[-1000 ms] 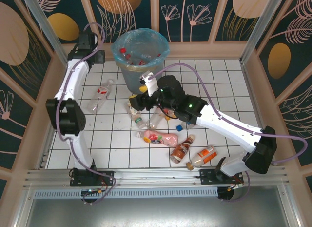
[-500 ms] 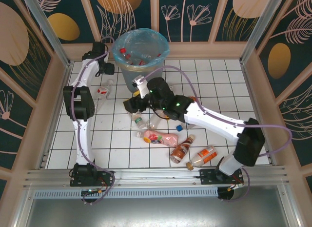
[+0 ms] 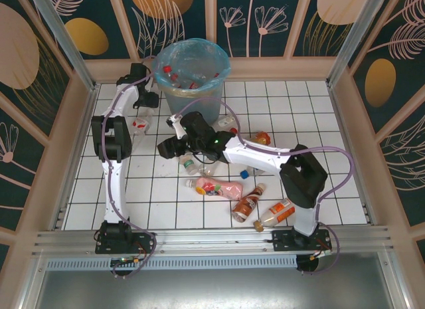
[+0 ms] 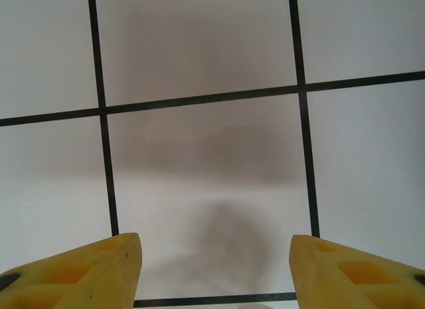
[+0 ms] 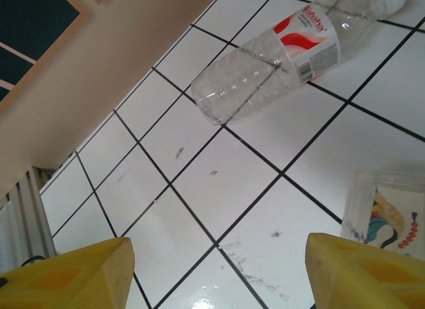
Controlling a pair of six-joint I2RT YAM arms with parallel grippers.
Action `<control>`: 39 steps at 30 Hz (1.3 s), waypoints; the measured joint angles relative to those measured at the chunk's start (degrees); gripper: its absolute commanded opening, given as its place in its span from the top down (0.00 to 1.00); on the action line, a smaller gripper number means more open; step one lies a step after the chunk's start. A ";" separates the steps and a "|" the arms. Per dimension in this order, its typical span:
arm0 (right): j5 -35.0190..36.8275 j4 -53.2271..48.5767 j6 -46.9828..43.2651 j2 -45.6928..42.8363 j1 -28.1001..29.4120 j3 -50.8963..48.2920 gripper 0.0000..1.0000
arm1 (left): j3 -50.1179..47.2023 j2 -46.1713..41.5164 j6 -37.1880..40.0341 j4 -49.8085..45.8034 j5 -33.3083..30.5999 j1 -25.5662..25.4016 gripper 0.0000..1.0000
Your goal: Put the plastic bottles in the bin
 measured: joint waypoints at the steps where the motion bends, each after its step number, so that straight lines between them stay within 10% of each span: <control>1: -0.24 0.04 0.17 0.13 0.00 0.17 0.31 | -0.28 0.00 0.24 0.00 0.00 0.00 0.37; 14: -1.92 0.68 0.79 0.31 0.48 3.06 0.31 | -7.41 -1.25 1.18 0.87 0.39 0.00 0.35; 27: -2.36 0.39 0.79 2.29 2.10 4.37 0.31 | -10.86 -7.17 2.60 0.90 -0.96 0.02 0.60; 39: -2.14 0.17 0.79 2.29 3.58 4.87 0.31 | -10.88 -7.72 2.56 0.90 -1.07 0.00 0.50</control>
